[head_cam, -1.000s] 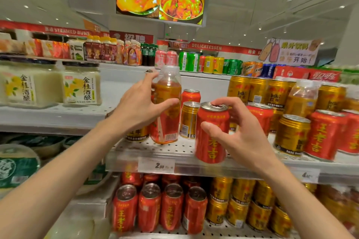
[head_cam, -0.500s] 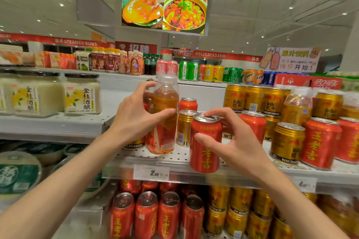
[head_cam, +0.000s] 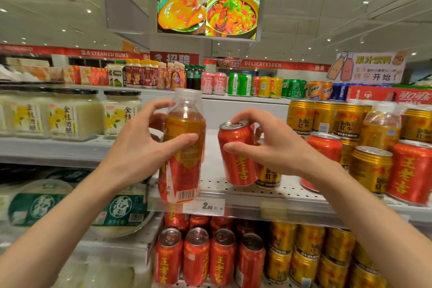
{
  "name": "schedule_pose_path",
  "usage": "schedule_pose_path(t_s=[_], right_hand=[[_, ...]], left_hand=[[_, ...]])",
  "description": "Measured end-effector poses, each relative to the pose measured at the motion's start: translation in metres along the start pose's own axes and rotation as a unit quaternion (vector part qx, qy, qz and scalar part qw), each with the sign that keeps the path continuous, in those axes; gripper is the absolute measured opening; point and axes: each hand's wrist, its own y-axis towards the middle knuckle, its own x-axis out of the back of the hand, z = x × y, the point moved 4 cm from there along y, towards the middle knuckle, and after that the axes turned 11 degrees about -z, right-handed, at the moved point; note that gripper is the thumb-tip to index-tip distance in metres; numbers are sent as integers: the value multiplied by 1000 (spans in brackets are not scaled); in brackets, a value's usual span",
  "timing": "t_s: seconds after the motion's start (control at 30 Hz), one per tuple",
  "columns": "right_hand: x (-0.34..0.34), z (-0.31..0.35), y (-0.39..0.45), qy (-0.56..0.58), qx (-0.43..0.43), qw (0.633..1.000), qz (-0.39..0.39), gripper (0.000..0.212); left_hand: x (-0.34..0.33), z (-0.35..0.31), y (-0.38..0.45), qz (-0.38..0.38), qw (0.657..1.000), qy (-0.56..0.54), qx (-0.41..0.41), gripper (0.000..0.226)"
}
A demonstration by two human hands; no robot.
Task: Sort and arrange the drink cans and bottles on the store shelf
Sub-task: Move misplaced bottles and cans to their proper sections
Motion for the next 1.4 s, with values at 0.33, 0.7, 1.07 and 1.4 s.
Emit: schedule_pose_path(t_s=[0.33,0.7,1.07,1.4], right_hand=[[-26,0,28,-192,43,978,66,57],[-42,-1,30,-197,36,978,54,53],[-21,19,-14,31,-20,999,-28,49],[-52,24,-62,184,-127,974,-14,70]], left_hand=[[10,15,0,-13,1000,-5,11,83],[8,14,3,-7,1000,10,10,88],[10,10,-3,-3,998,-53,22,68],[-33,-4,-12,97,973,-211,24,61]])
